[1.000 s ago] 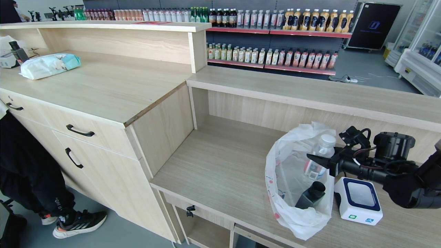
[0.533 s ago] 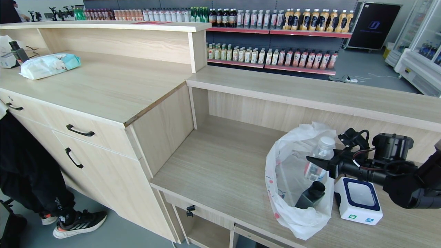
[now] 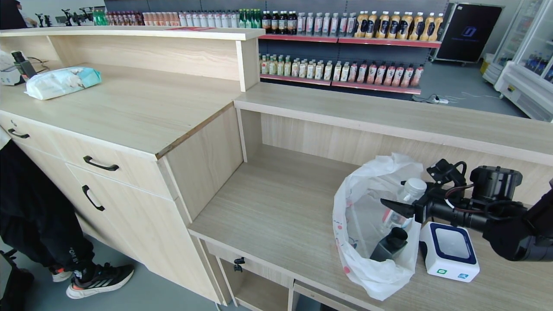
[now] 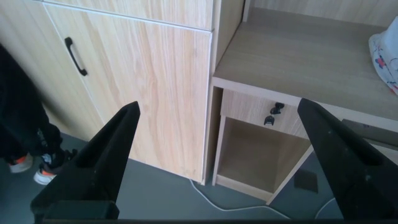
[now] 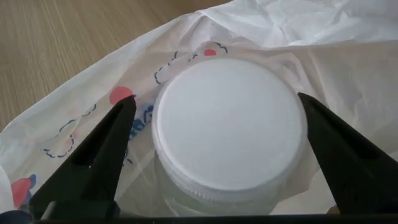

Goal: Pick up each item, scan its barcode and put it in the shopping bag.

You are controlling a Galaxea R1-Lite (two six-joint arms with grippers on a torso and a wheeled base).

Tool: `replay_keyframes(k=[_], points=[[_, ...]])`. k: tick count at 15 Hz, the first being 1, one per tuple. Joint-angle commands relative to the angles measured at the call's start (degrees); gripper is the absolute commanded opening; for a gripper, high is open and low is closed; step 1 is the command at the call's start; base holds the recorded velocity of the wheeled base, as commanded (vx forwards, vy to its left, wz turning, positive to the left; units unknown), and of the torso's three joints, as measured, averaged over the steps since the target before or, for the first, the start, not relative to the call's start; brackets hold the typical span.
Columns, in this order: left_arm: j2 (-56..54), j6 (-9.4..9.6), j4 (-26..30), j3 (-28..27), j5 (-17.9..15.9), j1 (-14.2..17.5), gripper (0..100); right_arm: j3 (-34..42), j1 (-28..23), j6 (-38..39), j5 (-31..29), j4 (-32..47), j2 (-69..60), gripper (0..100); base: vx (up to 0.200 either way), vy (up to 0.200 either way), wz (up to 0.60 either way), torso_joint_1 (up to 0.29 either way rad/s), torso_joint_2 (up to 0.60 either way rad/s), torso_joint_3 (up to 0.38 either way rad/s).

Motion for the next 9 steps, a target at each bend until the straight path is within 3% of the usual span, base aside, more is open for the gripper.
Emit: replay_keyframes(k=[1,5,9], points=[[0.06,0.00,0.00,0.00,0.01,0.00,100,-0.20,-0.33,0.19,1.06,0.36,-1.53,100,0.000,0.000,0.00,0.000,0.00,0.000],[0.06,0.00,0.00,0.00,0.01,0.00,100,-0.73,-0.41,1.25,1.76,6.33,-9.09,100,0.000,0.000,0.00,0.000,0.00,0.000],[0.06,0.00,0.00,0.00,0.01,0.00,100,-0.47,-0.77,1.07,1.32,22.33,-26.76,100,0.000,0.000,0.00,0.000,0.00,0.000]])
